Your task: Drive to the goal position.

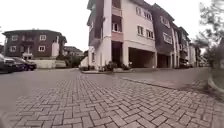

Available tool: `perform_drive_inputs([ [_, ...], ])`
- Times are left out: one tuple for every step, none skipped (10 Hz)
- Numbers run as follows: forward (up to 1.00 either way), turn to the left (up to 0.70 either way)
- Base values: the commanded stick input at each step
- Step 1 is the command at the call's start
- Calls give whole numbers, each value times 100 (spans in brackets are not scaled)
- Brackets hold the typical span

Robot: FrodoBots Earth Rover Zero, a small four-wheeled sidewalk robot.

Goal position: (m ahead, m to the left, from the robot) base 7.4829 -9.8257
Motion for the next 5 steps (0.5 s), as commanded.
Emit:
perform_drive_inputs([
  [70,-30],
  [70,-35],
  [70,-35],
  [70,-35],
  [70,-35],
])
